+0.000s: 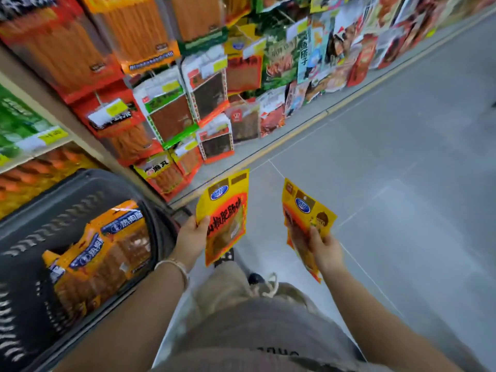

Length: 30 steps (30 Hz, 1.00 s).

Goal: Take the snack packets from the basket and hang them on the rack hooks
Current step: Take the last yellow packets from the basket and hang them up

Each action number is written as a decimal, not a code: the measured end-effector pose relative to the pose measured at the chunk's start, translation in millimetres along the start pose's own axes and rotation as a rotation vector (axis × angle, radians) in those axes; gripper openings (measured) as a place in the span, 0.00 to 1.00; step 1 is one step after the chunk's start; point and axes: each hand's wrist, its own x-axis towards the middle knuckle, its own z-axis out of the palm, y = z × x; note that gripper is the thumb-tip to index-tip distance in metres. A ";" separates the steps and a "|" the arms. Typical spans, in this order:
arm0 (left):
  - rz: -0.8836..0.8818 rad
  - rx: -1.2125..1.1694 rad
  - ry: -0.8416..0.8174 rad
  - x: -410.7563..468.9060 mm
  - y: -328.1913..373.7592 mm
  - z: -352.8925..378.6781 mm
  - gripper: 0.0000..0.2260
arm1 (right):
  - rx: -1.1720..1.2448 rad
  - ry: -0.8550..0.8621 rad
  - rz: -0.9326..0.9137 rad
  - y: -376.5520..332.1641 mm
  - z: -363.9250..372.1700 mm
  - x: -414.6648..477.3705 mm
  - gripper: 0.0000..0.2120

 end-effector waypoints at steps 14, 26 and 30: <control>-0.068 0.224 -0.043 124.8 100.1 108.1 0.13 | 0.046 0.049 0.201 -18.4 -57.9 152.5 0.07; 0.064 -0.056 0.142 221.2 278.3 177.0 0.11 | 0.065 0.071 -0.129 -186.1 -106.9 345.8 0.11; 0.072 -0.133 0.256 236.5 341.0 197.4 0.21 | 0.047 0.019 -0.310 -253.0 -120.0 404.0 0.13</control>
